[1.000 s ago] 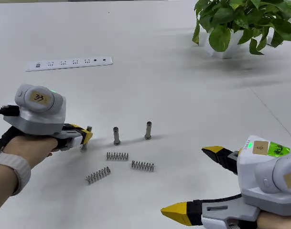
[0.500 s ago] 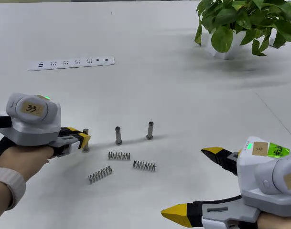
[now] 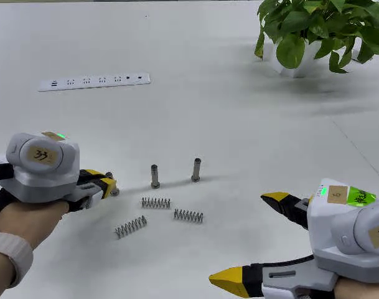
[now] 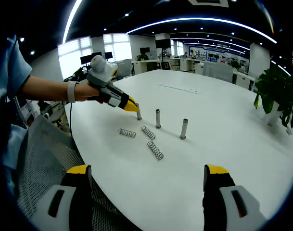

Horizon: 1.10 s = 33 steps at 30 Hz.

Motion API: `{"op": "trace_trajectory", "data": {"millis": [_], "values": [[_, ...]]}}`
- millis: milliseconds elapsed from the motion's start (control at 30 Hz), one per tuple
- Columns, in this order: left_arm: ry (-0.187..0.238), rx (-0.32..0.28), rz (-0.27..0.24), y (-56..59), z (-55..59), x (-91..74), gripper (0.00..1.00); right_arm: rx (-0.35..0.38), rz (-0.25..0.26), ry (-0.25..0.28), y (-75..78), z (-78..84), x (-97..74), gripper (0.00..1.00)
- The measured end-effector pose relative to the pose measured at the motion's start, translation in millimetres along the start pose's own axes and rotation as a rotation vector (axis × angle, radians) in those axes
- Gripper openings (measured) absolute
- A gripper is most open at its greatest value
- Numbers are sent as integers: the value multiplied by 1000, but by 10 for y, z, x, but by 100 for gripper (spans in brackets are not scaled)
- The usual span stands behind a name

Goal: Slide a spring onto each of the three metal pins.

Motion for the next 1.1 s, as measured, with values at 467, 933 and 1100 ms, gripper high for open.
{"op": "trace_trajectory", "data": {"millis": [467, 933, 1100], "values": [[23, -5, -1, 14, 15, -16, 8, 2, 0, -3, 17, 20, -1, 98], [29, 4, 1, 23, 33, 0, 8, 4, 1, -8, 13, 40, -3, 97], [30, 8, 3, 31, 23, 4, 11, 5, 1, -9, 11, 37, -3, 97]]}}
Point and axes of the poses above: the centre of the closed fingertips' face, and the gripper's own axes: x roughly forward along the fingers, y roughly to its right, z roughly out of its underside, the point moved 3 cm from there along -x, roughly backward along the fingers, and after that the axes turned 6 degrees about z, right-handed, at the moved point
